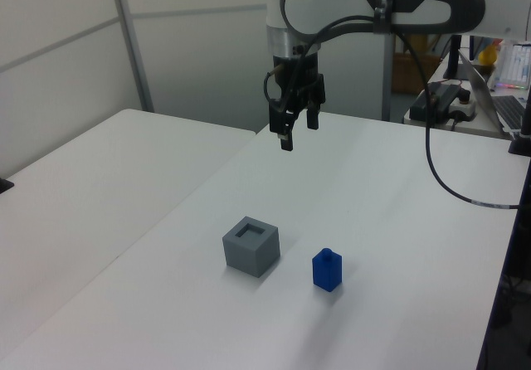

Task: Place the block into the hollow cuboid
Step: 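Lower the open gripper down onto the blue block, then close the gripper around the blue block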

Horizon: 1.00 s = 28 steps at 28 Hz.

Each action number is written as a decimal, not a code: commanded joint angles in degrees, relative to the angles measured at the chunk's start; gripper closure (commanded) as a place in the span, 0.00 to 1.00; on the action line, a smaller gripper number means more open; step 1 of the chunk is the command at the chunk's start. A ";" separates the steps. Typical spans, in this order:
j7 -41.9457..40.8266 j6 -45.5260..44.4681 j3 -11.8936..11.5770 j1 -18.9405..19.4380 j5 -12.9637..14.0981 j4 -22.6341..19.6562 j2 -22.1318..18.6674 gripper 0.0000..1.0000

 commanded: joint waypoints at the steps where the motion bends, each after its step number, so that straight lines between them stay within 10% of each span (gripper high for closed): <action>1: -2.71 7.54 -0.44 0.24 3.01 -9.42 -0.72 0.00; 12: -2.39 18.14 -0.36 0.42 2.68 -26.54 -3.89 0.00; 28: -2.12 26.85 -0.53 0.06 1.62 -38.33 -1.61 0.00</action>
